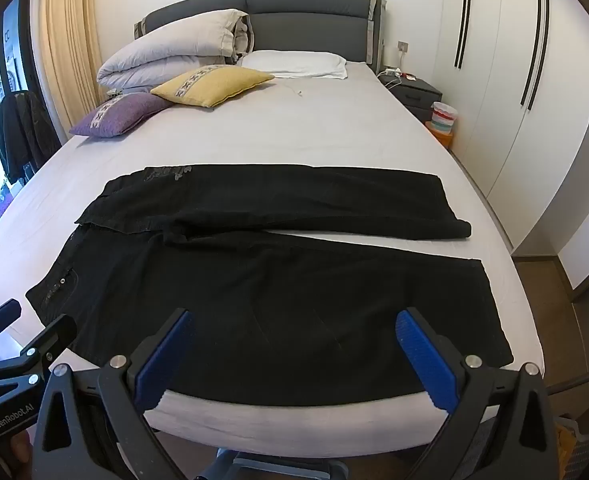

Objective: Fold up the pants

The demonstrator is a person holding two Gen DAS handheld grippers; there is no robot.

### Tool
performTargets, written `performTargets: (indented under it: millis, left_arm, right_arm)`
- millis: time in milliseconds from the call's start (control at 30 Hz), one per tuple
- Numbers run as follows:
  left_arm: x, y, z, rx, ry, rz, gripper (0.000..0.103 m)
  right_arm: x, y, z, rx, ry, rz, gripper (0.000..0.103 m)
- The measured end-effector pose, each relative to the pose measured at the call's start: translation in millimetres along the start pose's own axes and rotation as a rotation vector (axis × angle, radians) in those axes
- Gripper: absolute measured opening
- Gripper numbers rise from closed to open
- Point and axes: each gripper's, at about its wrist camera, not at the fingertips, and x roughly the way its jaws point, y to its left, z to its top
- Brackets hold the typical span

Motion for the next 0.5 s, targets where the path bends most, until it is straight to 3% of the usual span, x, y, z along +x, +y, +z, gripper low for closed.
performTargets:
  millis: [500]
  left_arm:
    - [2.5, 1.1, -4.8, -0.001, 0.006, 0.000, 0.103]
  right_arm:
    - [1.2, -0.2, -1.1, -0.001, 0.014, 0.001, 0.103]
